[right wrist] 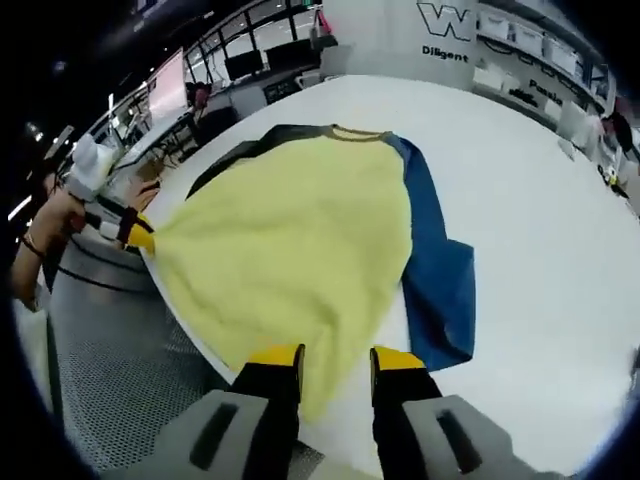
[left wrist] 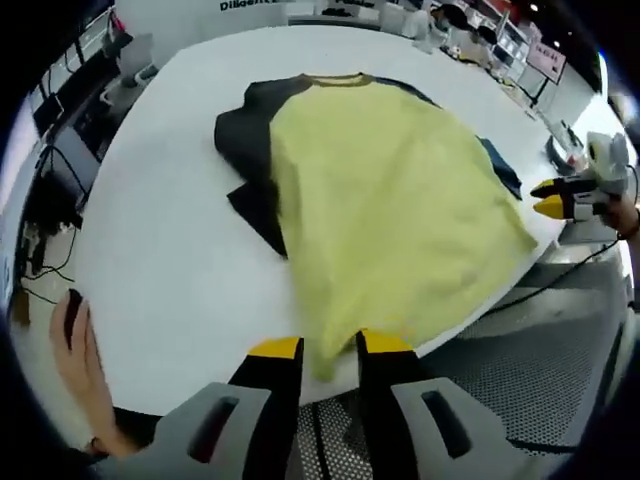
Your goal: Fold the garment on the visible template until the final outline fits inside the template.
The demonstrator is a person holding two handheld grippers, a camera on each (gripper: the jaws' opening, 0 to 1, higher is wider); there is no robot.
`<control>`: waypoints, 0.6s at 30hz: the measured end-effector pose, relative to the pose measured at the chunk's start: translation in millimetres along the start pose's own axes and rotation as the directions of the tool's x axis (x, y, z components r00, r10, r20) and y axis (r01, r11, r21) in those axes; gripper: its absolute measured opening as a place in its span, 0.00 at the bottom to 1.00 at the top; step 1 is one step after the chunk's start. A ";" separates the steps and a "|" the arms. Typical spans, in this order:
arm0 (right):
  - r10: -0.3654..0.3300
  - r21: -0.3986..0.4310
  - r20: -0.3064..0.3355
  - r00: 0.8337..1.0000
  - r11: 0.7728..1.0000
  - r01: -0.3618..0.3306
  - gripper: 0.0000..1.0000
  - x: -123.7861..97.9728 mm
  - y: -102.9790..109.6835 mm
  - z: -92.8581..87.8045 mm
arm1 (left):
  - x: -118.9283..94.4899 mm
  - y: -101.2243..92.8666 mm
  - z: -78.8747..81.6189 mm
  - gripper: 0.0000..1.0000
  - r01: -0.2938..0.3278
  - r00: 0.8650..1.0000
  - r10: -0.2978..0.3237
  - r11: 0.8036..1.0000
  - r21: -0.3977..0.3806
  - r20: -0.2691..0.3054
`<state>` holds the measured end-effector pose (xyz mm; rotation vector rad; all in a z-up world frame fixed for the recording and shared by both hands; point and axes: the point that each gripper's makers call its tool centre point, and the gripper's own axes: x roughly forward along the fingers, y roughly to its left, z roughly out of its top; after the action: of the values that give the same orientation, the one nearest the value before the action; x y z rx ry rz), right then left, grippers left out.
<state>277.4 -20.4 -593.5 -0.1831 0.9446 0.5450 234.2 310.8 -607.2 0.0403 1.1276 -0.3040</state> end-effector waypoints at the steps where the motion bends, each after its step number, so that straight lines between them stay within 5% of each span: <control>1: -0.022 -0.010 0.011 1.000 1.000 0.022 0.29 -0.7 -6.4 2.9 | -0.3 -0.4 0.5 0.28 0.001 1.000 -0.001 1.000 -0.002 0.004; 6: -0.065 -0.035 0.058 0.996 0.997 0.067 0.33 1.1 -30.6 16.4 | -2.0 -9.1 16.6 0.45 0.038 0.992 -0.034 0.999 -0.026 0.121; 9: -0.090 -0.104 0.019 0.996 0.990 0.091 0.32 5.5 -40.1 13.7 | -4.0 -11.1 18.4 0.53 0.048 0.989 -0.043 0.998 -0.031 0.139; 18: -0.083 -0.102 -0.010 0.997 0.991 0.082 0.28 29.0 -54.8 7.9 | -10.5 -18.7 33.3 0.72 0.070 0.970 -0.065 0.997 -0.016 0.235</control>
<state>325.0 -53.5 -616.9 -0.3168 0.9194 0.5167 254.6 289.1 -581.2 -0.0545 0.8987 -0.3466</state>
